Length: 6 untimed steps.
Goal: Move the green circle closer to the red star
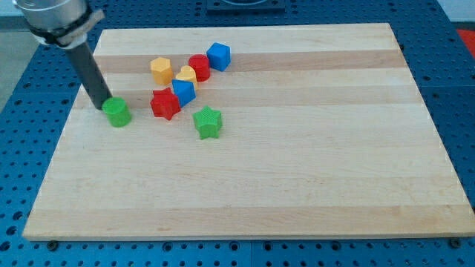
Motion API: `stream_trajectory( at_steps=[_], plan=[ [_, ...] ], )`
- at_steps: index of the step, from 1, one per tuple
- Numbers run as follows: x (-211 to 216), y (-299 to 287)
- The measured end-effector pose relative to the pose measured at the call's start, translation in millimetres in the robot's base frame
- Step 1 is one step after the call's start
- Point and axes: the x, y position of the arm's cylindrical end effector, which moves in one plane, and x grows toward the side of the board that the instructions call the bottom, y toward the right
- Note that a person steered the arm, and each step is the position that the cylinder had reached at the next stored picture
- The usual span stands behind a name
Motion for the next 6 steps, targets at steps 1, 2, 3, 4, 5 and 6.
stream_trajectory(
  at_steps=[1, 2, 3, 4, 5, 6],
  plan=[
    [23.1, 34.0],
    [28.3, 30.7],
    [33.5, 0.0],
    [54.2, -4.1],
    [76.6, 12.5],
    [76.2, 46.0]
  ],
)
